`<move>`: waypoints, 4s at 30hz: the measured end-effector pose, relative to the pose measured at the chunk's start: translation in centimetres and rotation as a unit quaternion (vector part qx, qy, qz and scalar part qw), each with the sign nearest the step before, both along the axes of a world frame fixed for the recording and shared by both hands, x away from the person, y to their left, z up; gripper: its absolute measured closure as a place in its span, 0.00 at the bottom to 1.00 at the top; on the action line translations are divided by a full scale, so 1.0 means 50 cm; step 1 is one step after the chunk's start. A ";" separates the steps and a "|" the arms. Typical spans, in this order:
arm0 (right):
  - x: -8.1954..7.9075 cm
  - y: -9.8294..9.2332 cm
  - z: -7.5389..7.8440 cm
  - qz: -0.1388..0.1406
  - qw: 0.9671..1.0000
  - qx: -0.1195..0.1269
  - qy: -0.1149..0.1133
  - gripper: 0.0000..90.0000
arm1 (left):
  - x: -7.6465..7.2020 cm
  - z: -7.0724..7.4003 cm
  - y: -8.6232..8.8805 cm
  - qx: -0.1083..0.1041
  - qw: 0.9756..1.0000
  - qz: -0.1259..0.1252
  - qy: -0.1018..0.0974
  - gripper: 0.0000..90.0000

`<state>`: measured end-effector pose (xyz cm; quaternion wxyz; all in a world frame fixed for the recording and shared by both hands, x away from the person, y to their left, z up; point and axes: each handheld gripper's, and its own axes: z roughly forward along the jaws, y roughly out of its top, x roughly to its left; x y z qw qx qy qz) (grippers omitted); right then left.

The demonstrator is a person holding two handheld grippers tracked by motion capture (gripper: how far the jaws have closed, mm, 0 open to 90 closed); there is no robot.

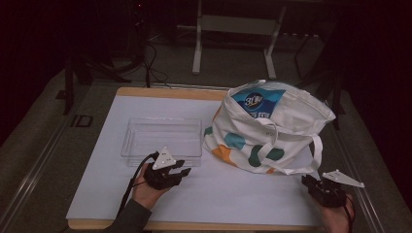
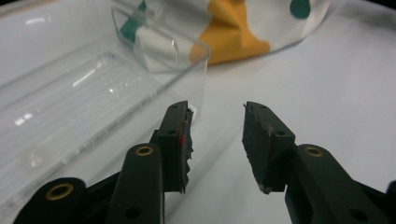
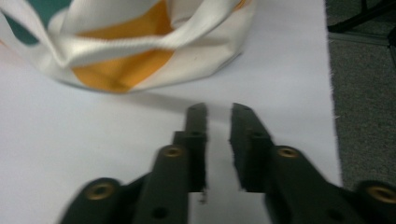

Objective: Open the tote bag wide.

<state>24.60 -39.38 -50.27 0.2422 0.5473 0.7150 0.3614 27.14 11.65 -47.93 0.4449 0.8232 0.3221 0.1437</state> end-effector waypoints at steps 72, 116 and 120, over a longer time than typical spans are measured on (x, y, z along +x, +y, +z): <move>0.164 -0.004 0.151 0.028 0.992 0.123 0.015 0.88 | 0.132 0.154 -0.062 0.021 0.998 -0.002 -0.066 0.63; 0.158 0.014 0.178 0.040 0.993 0.107 -0.011 0.99 | 0.274 0.203 -0.155 0.038 0.998 -0.023 -0.043 1.00; 0.158 0.018 0.184 0.044 0.994 0.104 -0.015 0.99 | 0.276 0.202 -0.151 0.034 0.998 -0.019 -0.039 1.00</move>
